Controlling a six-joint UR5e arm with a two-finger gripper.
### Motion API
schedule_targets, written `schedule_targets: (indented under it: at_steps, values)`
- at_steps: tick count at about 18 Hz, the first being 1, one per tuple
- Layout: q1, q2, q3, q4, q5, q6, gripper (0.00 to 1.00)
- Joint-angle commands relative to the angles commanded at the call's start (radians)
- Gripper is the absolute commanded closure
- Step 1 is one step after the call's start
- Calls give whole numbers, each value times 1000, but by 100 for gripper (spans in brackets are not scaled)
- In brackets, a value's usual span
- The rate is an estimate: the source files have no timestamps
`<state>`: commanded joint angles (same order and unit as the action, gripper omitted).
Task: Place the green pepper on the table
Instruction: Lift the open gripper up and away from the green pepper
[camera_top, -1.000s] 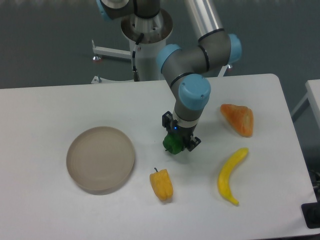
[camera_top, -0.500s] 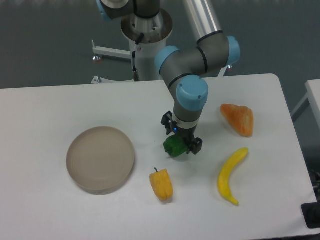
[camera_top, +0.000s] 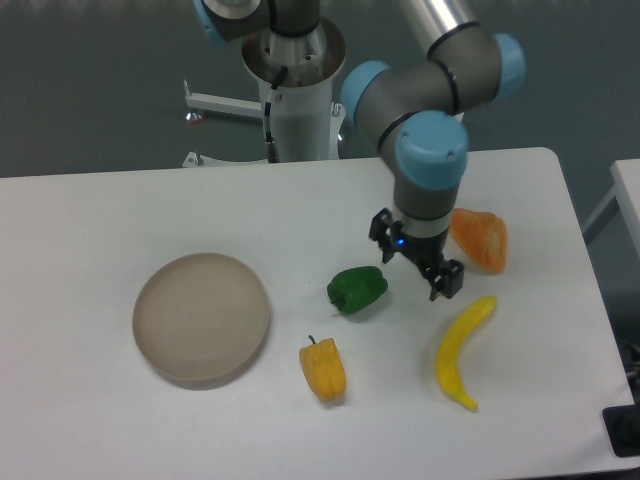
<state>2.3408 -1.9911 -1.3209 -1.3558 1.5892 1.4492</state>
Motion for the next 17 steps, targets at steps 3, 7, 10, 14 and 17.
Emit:
schedule_targets:
  at_steps: [3,7,10,14,17]
  values:
    - [18,6,12,-2,-2,25,0]
    - [19,5,17,-2,-2,37,0]
    - [20,5,12,-2,-3,39,0]
    - [22,6,11,-2,-12,37,0]
    - [22,8,5,-2,-12,39,0]
